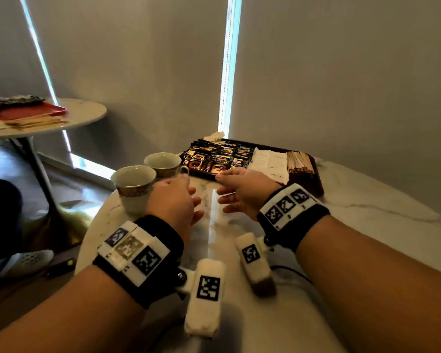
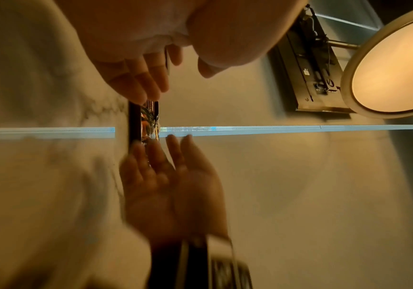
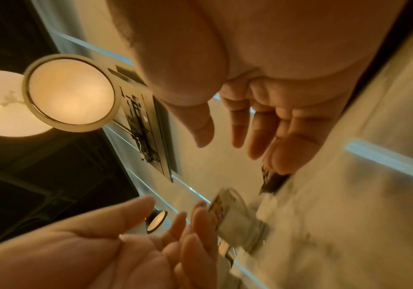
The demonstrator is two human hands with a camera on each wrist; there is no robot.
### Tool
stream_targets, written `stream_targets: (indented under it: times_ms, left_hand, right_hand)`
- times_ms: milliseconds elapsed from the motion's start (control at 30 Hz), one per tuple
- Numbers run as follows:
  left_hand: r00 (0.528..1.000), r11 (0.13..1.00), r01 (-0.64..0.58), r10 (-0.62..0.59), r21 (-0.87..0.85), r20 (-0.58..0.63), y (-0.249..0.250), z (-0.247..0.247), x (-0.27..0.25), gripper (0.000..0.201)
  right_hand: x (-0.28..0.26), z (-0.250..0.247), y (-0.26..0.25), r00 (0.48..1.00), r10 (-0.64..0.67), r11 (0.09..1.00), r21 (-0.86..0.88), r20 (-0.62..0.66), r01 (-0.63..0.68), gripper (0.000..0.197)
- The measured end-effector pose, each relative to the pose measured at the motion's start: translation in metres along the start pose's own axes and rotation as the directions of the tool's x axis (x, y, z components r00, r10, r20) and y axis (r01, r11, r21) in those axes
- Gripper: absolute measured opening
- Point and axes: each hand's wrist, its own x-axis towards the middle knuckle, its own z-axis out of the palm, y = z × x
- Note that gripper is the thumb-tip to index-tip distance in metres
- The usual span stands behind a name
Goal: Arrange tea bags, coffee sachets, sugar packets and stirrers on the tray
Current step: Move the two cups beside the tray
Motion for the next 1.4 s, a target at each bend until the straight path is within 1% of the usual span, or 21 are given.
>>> stream_targets:
  times_ms: [67,133,233,300,333,467,500,567,633,667,700,767,800,867,967,1067,1133,1200,1233,1300,1400]
  left_hand:
    - [0.999,1.000,-0.021,0.021,-0.004,-0.024,-0.002,-0.012,-0.003,0.030]
    - [0.997,0.996,-0.077,0.079,0.044,-0.025,-0.005,-0.021,-0.001,0.042]
    - [0.990,0.989,-0.134,0.136,0.067,-0.031,-0.005,-0.031,0.009,0.048]
    - [0.992,0.991,-0.127,0.128,0.049,-0.021,-0.005,-0.033,0.014,0.048]
    - [0.992,0.992,-0.121,0.122,0.043,-0.010,-0.006,-0.034,0.015,0.046]
    - [0.995,0.995,-0.094,0.092,0.035,0.045,-0.010,-0.032,0.018,0.038]
    - [0.997,0.998,-0.062,0.062,0.009,0.037,-0.010,-0.031,0.020,0.037]
    - [1.000,0.999,0.000,0.000,-0.047,0.009,-0.008,-0.030,0.024,0.037]
    - [0.999,1.000,-0.016,0.016,-0.008,0.034,-0.007,-0.029,0.025,0.038]
    - [0.999,0.999,-0.027,0.026,0.019,0.046,-0.008,-0.029,0.027,0.038]
    - [0.999,0.999,-0.032,0.031,0.034,0.037,-0.009,-0.030,0.029,0.037]
    - [1.000,1.000,0.010,-0.010,-0.010,-0.003,-0.008,-0.031,0.033,0.028]
    - [0.999,0.999,0.033,-0.033,-0.034,-0.016,-0.007,-0.032,0.035,0.024]
    - [1.000,1.000,0.010,-0.010,-0.013,0.005,-0.007,-0.034,0.038,0.025]
    - [0.999,0.999,-0.047,0.047,-0.022,0.016,-0.010,-0.039,0.050,0.043]
    - [1.000,0.999,-0.018,0.018,-0.048,-0.010,-0.007,-0.039,0.059,0.049]
    - [1.000,0.999,-0.012,0.011,-0.049,-0.018,-0.002,-0.035,0.061,0.045]
    - [0.999,0.997,-0.002,-0.001,-0.072,-0.053,0.007,-0.028,0.061,0.031]
    - [0.999,0.997,-0.010,0.006,-0.075,-0.047,0.012,-0.022,0.058,0.025]
    - [0.998,0.997,-0.060,0.061,-0.043,0.022,0.022,-0.010,0.057,0.018]
    - [0.979,0.992,-0.127,0.127,-0.012,0.161,0.035,0.015,0.054,0.018]
  right_hand:
    - [0.010,0.022,-0.004,1.000,0.011,0.999,-0.038,0.011,-0.011,0.016]
    - [0.021,0.038,-0.010,1.000,0.015,0.997,-0.076,-0.008,-0.016,0.026]
    - [0.035,0.054,-0.016,0.999,0.027,0.995,-0.097,-0.026,-0.029,0.034]
    - [0.041,0.061,-0.018,0.999,0.042,0.992,-0.118,-0.024,-0.044,0.039]
    - [0.044,0.063,-0.018,0.999,0.045,0.992,-0.121,-0.015,-0.047,0.038]
    - [0.056,0.068,-0.020,0.998,0.068,0.994,-0.090,-0.011,-0.069,0.020]
    - [0.059,0.070,-0.020,0.998,0.069,0.994,-0.090,-0.014,-0.070,0.018]
    - [0.064,0.076,-0.017,0.999,0.044,0.993,-0.106,-0.002,-0.044,0.025]
    - [0.068,0.081,-0.015,1.000,0.012,0.990,-0.138,0.022,-0.009,0.039]
    - [0.070,0.082,-0.015,0.999,-0.002,0.990,-0.143,0.040,0.007,0.041]
    - [0.072,0.081,-0.014,0.998,-0.005,0.990,-0.137,0.055,0.013,0.037]
    - [0.073,0.081,-0.013,0.998,-0.004,0.993,-0.116,0.070,0.012,0.019]
    - [0.075,0.080,-0.013,0.998,-0.001,0.994,-0.113,0.068,0.009,0.015]
    - [0.075,0.077,-0.011,0.999,0.003,0.994,-0.106,0.051,0.003,0.021]
    - [0.071,0.068,-0.011,1.000,0.004,1.000,-0.023,0.010,-0.004,0.023]
    - [0.060,0.050,-0.010,0.998,-0.005,0.995,0.096,-0.058,0.010,0.020]
    - [0.050,0.031,-0.010,0.995,-0.017,0.986,0.166,-0.096,0.033,0.017]
    - [0.040,0.009,-0.009,0.989,-0.030,0.970,0.237,-0.143,0.063,0.017]
    - [0.035,-0.005,-0.008,0.983,-0.047,0.960,0.263,-0.176,0.093,0.016]
    - [0.020,-0.037,-0.006,0.966,-0.062,0.936,0.320,-0.252,0.143,0.015]
    - [-0.005,-0.092,-0.001,0.925,-0.073,0.901,0.372,-0.374,0.222,0.017]
